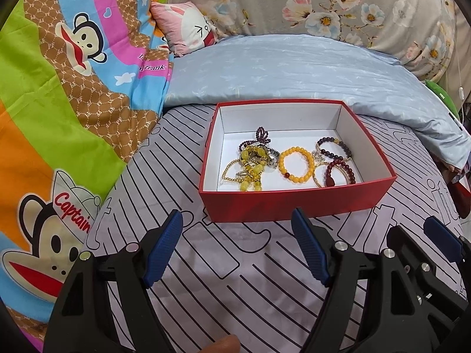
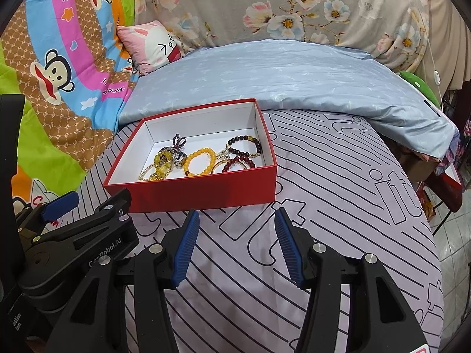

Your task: Organize jewelry

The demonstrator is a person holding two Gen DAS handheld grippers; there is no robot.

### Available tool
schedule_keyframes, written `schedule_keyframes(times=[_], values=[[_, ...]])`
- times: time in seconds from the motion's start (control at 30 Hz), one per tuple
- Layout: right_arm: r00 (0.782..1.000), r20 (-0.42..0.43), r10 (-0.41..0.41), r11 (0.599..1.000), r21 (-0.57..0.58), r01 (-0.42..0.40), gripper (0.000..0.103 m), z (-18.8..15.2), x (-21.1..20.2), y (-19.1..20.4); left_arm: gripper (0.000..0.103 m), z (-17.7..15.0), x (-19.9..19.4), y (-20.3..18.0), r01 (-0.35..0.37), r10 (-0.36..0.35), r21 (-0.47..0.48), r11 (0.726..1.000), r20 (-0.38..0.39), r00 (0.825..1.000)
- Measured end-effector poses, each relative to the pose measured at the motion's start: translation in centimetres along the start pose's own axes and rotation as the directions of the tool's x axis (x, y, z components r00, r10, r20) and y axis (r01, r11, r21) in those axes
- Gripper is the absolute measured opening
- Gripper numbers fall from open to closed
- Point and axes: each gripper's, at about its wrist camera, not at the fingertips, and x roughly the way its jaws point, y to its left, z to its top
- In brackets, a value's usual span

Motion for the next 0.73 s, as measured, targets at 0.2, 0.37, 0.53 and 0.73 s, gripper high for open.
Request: schedule_keyframes(times=[0.2, 0.37, 0.53, 0.73], values=[[1.000, -0.002, -0.001, 1.000, -0.003, 0.001, 0.052, -0.12, 0.04, 0.02, 0.074, 0.14, 0.32, 0.02, 0.000, 0.000, 0.003, 1.000, -0.003, 1.000], [1.000, -0.004, 0.001, 1.000, -0.006, -0.001, 0.052, -0.20, 0.05, 0.06, 0.076, 0.11, 0.24, 0.22, -0.009, 0.009, -0.014, 1.000, -0.002, 1.000], [1.000, -0.009, -0.004, 1.000, -0.004, 0.004, 0.052, -0.06, 0.12, 0.04, 0.076, 0.12, 0.24, 0.19, -0.007, 0.007, -0.010, 1.000, -0.005, 1.000], [1.000, -0.016, -0.010, 1.000, 0.003, 0.010, 0.052, -0.02, 0.31, -0.09, 0.076, 0.08, 0.60, 0.07, 0.011, -0.011, -0.013, 1.000, -0.011, 1.000]])
